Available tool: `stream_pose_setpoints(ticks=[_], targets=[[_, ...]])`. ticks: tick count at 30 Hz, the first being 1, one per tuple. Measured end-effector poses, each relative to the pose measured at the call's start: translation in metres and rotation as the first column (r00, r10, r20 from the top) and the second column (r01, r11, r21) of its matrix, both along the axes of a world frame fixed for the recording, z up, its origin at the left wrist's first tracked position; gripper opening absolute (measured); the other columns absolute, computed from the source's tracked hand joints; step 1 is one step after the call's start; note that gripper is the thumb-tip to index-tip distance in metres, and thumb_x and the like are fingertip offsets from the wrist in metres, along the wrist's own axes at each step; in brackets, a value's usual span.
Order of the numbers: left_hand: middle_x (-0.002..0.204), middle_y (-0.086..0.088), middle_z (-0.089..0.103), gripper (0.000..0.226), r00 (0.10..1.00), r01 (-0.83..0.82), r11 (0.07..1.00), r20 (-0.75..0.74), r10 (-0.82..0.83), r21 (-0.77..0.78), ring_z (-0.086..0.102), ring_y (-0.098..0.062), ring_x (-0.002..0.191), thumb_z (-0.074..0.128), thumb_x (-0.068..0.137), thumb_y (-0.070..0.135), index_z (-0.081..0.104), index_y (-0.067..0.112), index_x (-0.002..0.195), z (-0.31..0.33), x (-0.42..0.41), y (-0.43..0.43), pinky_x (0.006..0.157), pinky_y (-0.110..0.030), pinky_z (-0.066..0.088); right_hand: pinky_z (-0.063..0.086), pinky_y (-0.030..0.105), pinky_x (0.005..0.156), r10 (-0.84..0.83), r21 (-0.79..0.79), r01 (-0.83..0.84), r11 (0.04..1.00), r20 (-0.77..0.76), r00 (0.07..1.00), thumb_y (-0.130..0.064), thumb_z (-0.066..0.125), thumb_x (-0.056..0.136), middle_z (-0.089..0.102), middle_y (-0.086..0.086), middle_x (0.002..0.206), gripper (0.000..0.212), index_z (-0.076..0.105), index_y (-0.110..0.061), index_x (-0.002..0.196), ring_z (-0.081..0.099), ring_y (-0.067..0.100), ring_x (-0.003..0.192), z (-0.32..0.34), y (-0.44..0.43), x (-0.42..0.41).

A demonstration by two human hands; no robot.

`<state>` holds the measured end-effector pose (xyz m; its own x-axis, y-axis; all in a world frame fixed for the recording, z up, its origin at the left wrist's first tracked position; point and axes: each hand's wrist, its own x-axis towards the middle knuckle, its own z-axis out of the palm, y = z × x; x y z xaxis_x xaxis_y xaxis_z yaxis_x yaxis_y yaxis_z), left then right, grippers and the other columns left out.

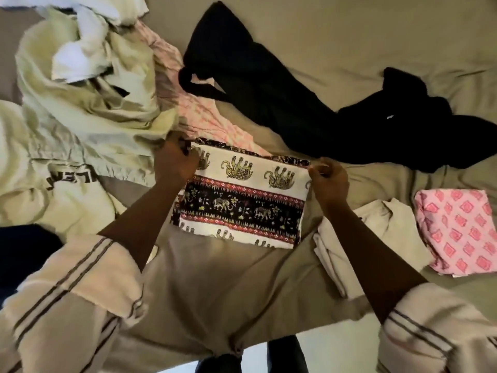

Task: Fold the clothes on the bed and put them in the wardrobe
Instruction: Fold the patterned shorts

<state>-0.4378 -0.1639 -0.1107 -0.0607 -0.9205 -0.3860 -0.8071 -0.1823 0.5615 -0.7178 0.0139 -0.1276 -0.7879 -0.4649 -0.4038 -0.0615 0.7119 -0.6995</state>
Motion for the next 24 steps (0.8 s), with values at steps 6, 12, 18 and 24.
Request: stream_pose_setpoints(ticks=[6,12,18,24], targets=[[0.139,-0.013,0.057,0.085,0.993,-0.117,0.982,0.035,0.113,0.15,0.055,-0.036,0.129,0.083,0.076,0.048,0.046,0.013,0.143,-0.032,0.025,0.068,0.107,-0.052,0.048,0.046,0.016,0.053,0.006,0.139,-0.056,0.989,0.338,0.941,-0.032,0.084,0.083,0.067,0.0,0.076,0.025,0.069,-0.012,0.083,0.064,0.007,0.06,-0.005,0.041,0.042],[0.121,0.001,0.072,0.087,0.956,-0.23,0.91,-0.093,0.277,0.344,0.07,-0.025,0.109,0.094,0.057,0.045,0.057,0.025,0.133,-0.058,0.05,0.073,0.099,-0.048,0.057,0.062,0.04,0.082,-0.157,0.146,0.1,0.984,0.46,0.874,-0.021,0.094,0.073,0.074,0.001,0.099,0.041,0.066,-0.017,0.103,0.073,0.021,0.089,-0.021,0.053,0.06],[0.092,-0.006,0.08,0.025,0.82,-0.132,0.703,-0.321,0.474,0.699,0.077,-0.029,0.088,0.079,0.085,0.005,0.072,0.016,0.107,-0.027,0.03,0.063,0.062,-0.039,0.062,0.061,0.046,0.086,-0.158,0.096,0.125,0.987,0.588,0.793,-0.011,0.079,0.087,0.076,0.01,0.105,0.018,0.071,-0.019,0.102,0.073,0.03,0.097,-0.022,0.042,0.062],[0.107,-0.018,0.076,0.046,0.781,-0.108,0.592,-0.301,0.548,0.799,0.076,-0.032,0.085,0.068,0.088,0.007,0.062,0.004,0.133,-0.003,0.025,0.064,0.068,-0.043,0.063,0.06,0.056,0.084,-0.173,0.167,0.07,0.984,0.761,0.625,-0.008,0.074,0.084,0.075,0.019,0.114,0.038,0.067,-0.003,0.122,0.073,0.039,0.103,-0.005,0.042,0.038]])
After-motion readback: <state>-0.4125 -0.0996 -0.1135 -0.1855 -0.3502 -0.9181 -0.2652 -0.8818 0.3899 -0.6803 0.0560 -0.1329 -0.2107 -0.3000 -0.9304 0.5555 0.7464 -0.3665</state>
